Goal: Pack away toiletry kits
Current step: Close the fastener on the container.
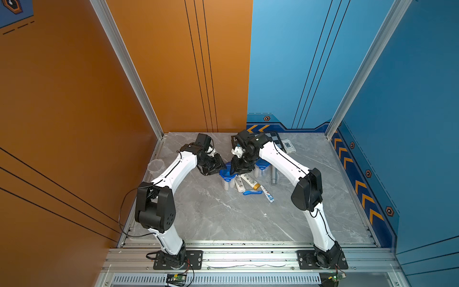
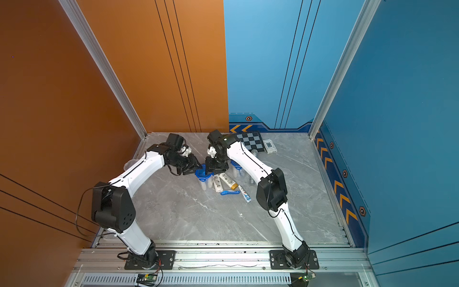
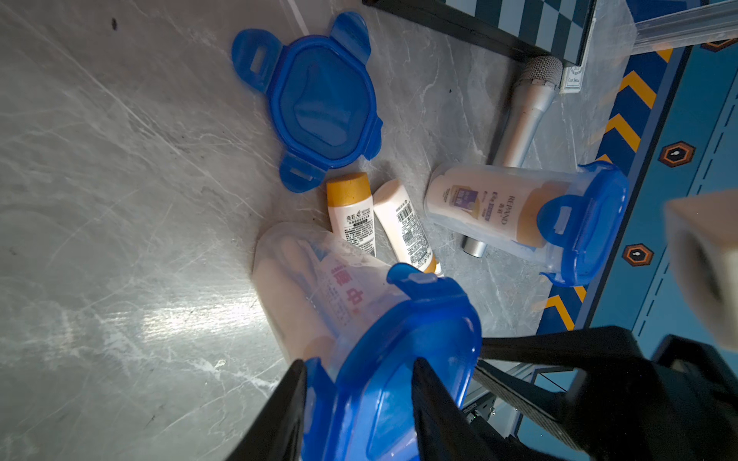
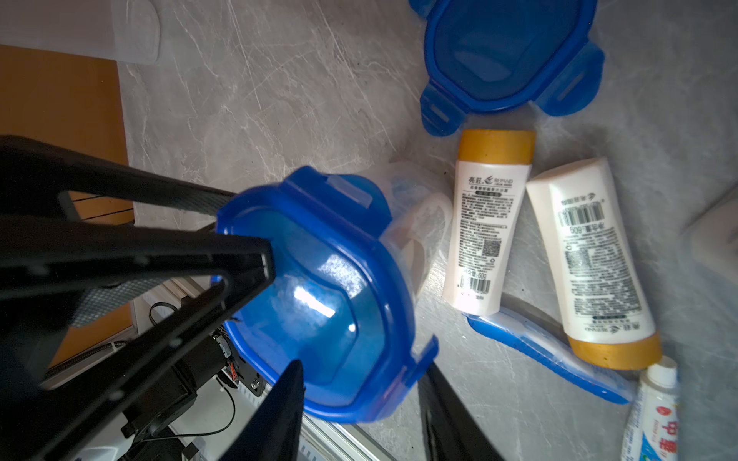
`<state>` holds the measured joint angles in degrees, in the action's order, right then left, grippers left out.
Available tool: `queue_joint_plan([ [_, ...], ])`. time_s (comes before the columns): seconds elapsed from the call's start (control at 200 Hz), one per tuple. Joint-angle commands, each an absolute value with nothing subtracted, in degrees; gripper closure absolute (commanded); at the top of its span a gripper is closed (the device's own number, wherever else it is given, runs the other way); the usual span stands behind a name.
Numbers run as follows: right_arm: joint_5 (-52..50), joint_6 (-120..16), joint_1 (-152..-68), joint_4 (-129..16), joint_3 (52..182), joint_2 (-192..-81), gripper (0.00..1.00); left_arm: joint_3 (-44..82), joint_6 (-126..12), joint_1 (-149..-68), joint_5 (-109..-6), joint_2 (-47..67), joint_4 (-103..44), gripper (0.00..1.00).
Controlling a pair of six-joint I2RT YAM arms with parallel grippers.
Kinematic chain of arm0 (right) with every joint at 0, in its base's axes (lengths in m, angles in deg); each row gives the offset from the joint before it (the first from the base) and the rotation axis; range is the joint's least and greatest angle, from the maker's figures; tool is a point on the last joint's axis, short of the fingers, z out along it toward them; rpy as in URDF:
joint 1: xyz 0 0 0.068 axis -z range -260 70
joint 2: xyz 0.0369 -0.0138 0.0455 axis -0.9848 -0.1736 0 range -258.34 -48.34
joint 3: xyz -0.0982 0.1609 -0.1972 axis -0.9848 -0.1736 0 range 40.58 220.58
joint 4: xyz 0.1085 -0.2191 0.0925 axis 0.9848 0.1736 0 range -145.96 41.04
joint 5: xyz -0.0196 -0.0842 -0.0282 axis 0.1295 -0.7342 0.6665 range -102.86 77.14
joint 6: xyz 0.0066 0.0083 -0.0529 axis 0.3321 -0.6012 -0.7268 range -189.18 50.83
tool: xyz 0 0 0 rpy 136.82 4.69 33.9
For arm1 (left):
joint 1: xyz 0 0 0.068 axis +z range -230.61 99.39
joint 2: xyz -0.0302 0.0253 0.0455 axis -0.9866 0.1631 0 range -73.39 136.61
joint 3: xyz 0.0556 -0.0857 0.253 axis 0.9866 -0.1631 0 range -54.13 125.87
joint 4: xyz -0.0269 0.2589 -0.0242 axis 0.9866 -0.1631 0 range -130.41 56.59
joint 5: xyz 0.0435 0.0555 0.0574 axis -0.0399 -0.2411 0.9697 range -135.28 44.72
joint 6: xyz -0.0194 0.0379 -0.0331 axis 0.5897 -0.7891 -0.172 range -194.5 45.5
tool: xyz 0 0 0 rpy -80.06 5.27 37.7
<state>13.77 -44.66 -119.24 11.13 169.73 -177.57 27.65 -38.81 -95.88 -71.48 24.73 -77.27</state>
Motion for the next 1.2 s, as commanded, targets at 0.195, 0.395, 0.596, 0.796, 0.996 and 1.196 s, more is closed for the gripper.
queue_joint_plan([
  [0.195,20.57,-42.92,-120.52,-4.35,163.62,-177.90,0.49,24.62,-36.84,-98.08,-77.02,25.68,-77.44,0.57],
  [0.395,18.36,-43.25,-118.09,-4.38,160.95,-175.18,0.48,24.77,-36.70,-97.58,-75.63,24.75,-77.53,0.55],
  [0.596,16.43,-43.07,-116.85,-4.33,158.55,-172.43,0.40,28.69,-38.57,-97.53,-72.24,25.24,-81.19,0.40],
  [0.796,14.35,-43.06,-116.27,-2.93,157.41,-170.68,0.33,32.56,-40.65,-97.71,-66.83,25.04,-86.71,0.22],
  [0.996,12.27,-45.05,-116.14,-2.80,156.89,-167.53,0.08,38.60,-41.23,-100.71,-59.21,24.59,-92.18,0.03],
  [1.196,10.47,-50.54,-116.51,-3.27,153.38,-160.13,0.00,46.36,-40.83,-105.55,-50.62,28.42,-98.90,0.01],
])
